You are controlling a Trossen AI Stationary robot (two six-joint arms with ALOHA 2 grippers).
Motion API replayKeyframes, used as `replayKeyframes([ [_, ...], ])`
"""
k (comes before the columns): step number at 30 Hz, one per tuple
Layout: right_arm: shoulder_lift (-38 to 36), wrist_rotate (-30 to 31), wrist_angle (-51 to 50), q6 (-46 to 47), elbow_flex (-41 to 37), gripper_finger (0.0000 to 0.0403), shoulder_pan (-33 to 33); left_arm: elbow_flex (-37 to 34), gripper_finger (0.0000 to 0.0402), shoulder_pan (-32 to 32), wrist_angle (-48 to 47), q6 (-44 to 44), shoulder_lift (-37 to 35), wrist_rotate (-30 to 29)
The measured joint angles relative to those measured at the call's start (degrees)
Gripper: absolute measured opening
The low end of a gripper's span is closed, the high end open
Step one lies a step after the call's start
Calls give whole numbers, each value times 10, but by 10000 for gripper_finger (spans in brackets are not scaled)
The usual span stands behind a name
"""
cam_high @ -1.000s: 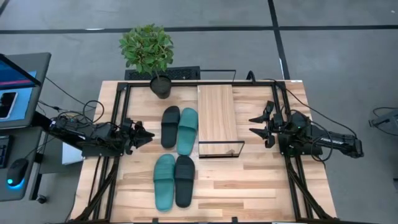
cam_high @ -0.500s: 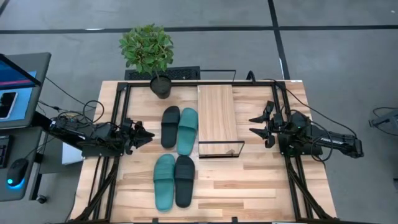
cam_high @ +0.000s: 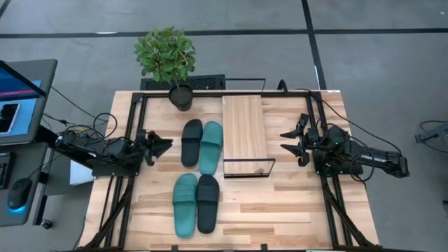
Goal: Pick and place slides into the shelf
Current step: Put the bottom green slide on the shelf
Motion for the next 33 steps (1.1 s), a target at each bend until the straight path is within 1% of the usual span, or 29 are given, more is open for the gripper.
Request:
replayKeyframes([
  [3,0,0,0,0,0,201,0,0,135,0,0,2,0,-51],
  [8,0,0,0,0,0,201,0,0,135,0,0,-2,0,-88],
  [10,0,0,0,0,0,201,0,0,135,0,1,-34,0,-112],
  [13,0,0,0,0,0,201,0,0,135,0,8,-79,0,-111],
  [17,0,0,0,0,0,201,0,6,135,0,36,-61,0,-26],
  [19,0,0,0,0,0,201,0,23,135,0,44,-42,1,26],
  [22,0,0,0,0,0,201,0,61,135,0,95,12,-1,137],
  [24,0,0,0,0,0,201,0,86,135,0,117,30,1,211],
  [25,0,0,0,0,0,201,0,99,135,0,132,34,6,239],
  [27,0,0,0,0,0,201,0,122,135,0,164,35,17,272],
  [29,0,0,0,0,0,201,0,145,135,0,179,35,32,290],
  [33,0,0,0,0,0,201,0,185,135,-1,193,35,93,306],
])
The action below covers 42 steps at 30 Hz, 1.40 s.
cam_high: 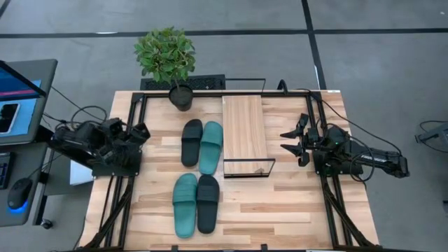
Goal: Pick and place slides into the shelf
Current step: Put the bottom green slide on the shelf
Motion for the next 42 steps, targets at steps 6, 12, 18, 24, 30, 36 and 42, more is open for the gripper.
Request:
replayKeyframes([
  [6,0,0,0,0,0,201,0,107,135,-25,-120,-36,146,0],
  [12,0,0,0,0,0,201,0,297,135,-59,-402,-75,277,-40],
  [18,0,0,0,0,0,201,0,464,135,-92,-650,-177,385,-73],
  [24,0,0,0,0,0,201,0,550,135,-121,-812,-257,460,-80],
  [30,0,0,0,0,0,201,0,560,135,-134,-924,-280,514,-81],
  [36,0,0,0,0,0,201,0,560,135,-145,-965,-240,566,-81],
  [42,0,0,0,0,0,201,0,560,135,-162,-956,-213,612,-74],
])
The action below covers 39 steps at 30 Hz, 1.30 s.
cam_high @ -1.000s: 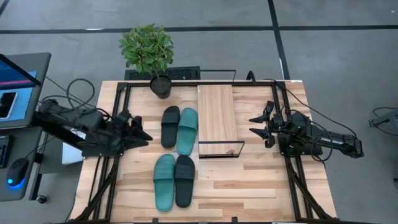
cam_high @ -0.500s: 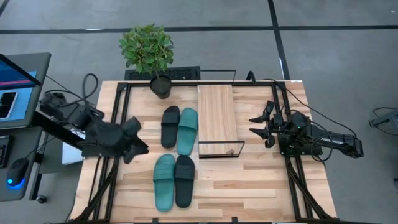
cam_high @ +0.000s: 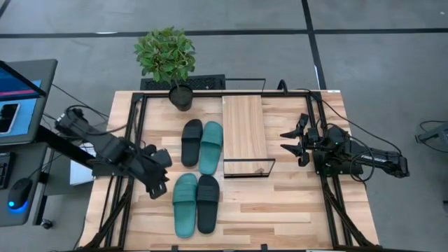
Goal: Pick and place slides into the shelf
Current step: Put the bottom green slide on the shelf
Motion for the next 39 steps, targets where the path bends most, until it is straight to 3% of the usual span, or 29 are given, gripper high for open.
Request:
replayKeyframes([
  [11,0,0,0,0,0,201,0,0,135,-25,67,-1,51,24],
  [22,0,0,0,0,0,201,0,0,135,-64,120,-61,94,-9],
  [27,0,0,0,0,0,201,0,0,135,-72,132,-94,96,-24],
  [33,0,0,0,0,0,201,0,0,135,-73,152,-19,96,-34],
  [39,0,0,0,0,0,201,0,-1,135,-75,167,-70,96,-26],
])
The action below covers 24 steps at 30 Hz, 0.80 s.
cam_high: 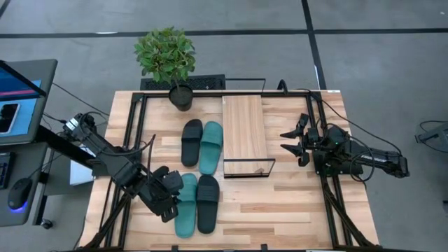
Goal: Pick and place slides into the shelf
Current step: Put the bottom green slide on the shelf
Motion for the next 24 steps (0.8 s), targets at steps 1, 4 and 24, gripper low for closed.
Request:
replayKeyframes([
  [1,0,0,0,0,0,201,0,0,135,-4,14,3,1,7],
  [4,0,0,0,0,0,201,0,0,135,-21,72,53,12,20],
  [24,0,0,0,0,0,201,0,0,135,-120,108,199,187,83],
])
